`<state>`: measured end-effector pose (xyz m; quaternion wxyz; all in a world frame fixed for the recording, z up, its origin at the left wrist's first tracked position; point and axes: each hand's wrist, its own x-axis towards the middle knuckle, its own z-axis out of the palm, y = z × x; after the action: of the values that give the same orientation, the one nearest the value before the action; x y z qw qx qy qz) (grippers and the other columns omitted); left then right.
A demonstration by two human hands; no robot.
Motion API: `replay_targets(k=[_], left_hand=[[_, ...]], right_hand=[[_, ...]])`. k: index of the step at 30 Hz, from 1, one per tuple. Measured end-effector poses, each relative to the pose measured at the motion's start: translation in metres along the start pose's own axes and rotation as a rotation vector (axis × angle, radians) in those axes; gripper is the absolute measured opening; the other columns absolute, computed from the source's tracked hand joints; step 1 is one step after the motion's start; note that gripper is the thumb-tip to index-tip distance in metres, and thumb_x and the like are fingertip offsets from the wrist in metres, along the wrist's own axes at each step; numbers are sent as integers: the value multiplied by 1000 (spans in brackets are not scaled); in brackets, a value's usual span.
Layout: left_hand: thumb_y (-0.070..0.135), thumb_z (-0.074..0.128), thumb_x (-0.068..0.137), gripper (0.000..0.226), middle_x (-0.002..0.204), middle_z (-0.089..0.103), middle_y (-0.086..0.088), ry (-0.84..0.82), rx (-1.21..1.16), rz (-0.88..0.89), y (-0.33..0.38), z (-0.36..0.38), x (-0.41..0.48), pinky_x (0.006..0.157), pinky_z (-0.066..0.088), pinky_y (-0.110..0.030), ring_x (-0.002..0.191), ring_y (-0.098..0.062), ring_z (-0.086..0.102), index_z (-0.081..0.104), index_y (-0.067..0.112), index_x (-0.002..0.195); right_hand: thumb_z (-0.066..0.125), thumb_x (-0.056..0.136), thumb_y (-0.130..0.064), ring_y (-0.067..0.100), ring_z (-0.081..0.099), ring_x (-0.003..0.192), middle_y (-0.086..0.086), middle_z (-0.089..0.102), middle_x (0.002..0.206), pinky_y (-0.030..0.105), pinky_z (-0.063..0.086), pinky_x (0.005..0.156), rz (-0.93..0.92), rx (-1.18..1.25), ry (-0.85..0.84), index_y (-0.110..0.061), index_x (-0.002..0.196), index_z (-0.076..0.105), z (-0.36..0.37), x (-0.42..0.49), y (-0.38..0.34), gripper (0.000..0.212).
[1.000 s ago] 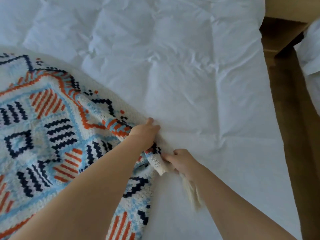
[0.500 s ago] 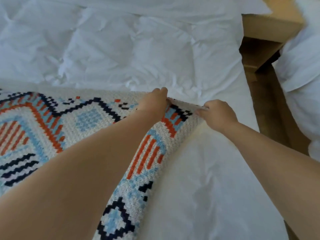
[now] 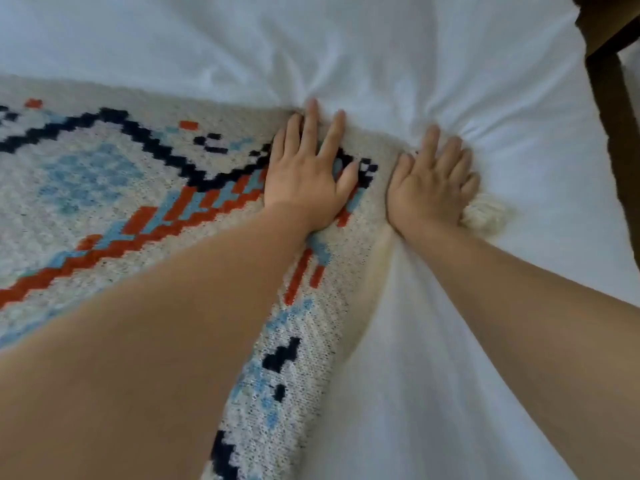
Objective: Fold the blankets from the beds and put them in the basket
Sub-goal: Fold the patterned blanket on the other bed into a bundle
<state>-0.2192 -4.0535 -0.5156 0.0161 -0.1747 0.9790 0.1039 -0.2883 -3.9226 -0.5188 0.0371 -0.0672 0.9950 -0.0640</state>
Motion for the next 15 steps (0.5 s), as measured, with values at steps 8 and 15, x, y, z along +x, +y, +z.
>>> replay_targets(k=[8,15], left_hand=[[49,12,97,61,159,-10,-10,-73,117,-11,12,-11,-12,116,-3,-45,145,-34,-4,-5,25,150],[37,12,101,56,159,-8,-2,-191,-17,44,37,-23,-126,116,-9,-40,146,-19,-10,-4,17,150]], right_hand=[[20,99,-39,32,-7,145,14,-7,158,45,-6,116,-142,12,-16,-21,150,-4,-11,-18,8,59],[20,91,-48,37,22,141,21,26,152,44,18,114,-374,122,-79,-8,147,26,-18,-146,55,69]])
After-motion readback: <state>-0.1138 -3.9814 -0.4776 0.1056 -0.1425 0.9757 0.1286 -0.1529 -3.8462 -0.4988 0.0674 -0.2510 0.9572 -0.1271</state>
